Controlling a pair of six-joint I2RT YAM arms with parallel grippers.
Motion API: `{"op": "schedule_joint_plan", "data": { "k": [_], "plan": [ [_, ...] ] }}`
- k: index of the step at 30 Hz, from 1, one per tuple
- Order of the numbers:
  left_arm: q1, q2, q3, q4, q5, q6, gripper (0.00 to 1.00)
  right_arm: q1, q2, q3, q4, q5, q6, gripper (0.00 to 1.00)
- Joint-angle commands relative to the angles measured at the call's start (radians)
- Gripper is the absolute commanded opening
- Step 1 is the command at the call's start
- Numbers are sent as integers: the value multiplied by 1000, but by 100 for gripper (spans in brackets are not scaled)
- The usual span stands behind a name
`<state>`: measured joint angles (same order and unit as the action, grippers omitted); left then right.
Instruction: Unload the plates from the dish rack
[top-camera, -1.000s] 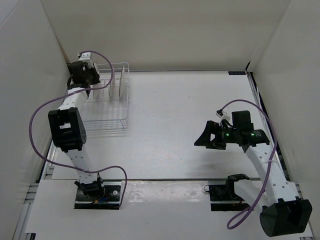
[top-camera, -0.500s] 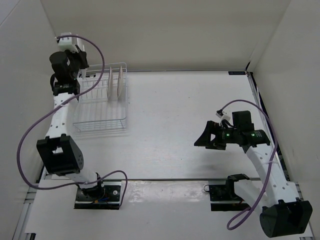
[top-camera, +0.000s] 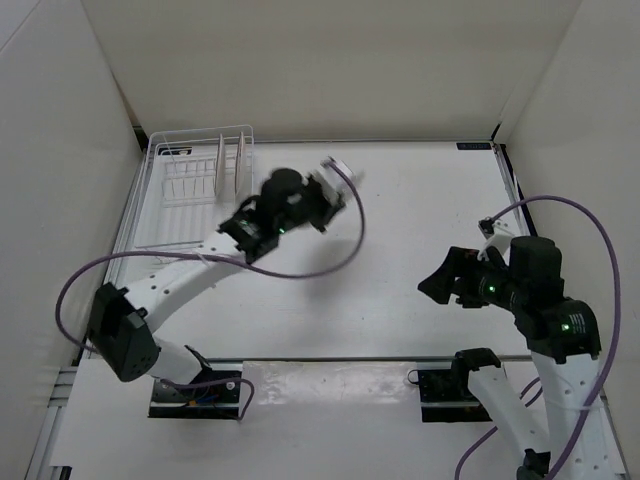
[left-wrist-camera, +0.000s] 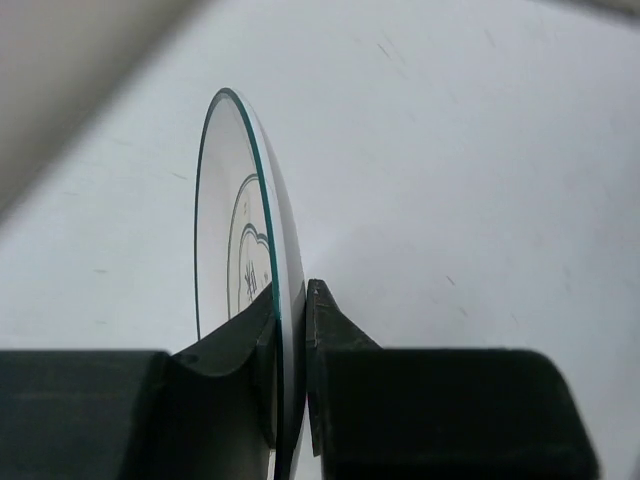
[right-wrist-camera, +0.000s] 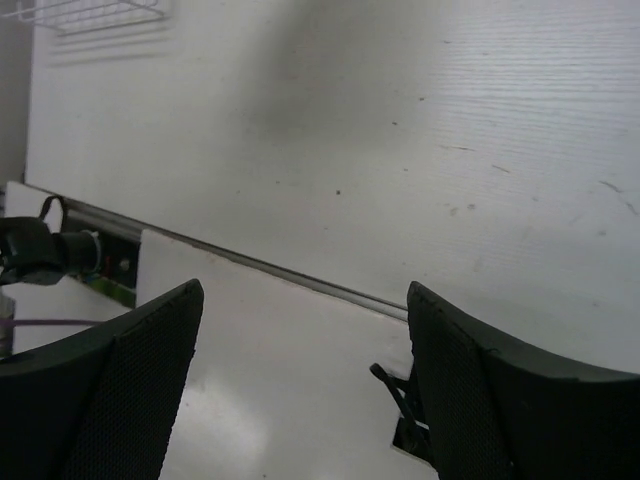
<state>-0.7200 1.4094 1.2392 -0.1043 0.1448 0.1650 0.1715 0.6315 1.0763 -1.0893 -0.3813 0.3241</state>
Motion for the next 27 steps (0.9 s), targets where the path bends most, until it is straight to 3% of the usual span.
{"op": "schedule_joint_plan", "data": {
  "k": [1,8,15,21,24,25,27],
  "plan": [
    [-156,34,-11,-55,-181,192,0,2,-3,75,-159,172,-49,85],
    [-392,273,-86,63,-438,347,0,11,-42,69,-190,286,-74,89],
    [-490,277,-262,155,-456,380,0,48,-82,51,-207,456,-82,89],
    [-565,287,-319,78,-560,353,14,68,-111,20,-199,487,-79,89],
    [-607,292,-354,72,-628,318,27,78,-121,11,-199,499,-82,89],
    [-613,301,-357,65,-639,312,36,77,-125,11,-199,505,-77,89],
    [-628,310,-359,26,-640,260,37,86,-133,7,-198,516,-77,89]
  ]
}}
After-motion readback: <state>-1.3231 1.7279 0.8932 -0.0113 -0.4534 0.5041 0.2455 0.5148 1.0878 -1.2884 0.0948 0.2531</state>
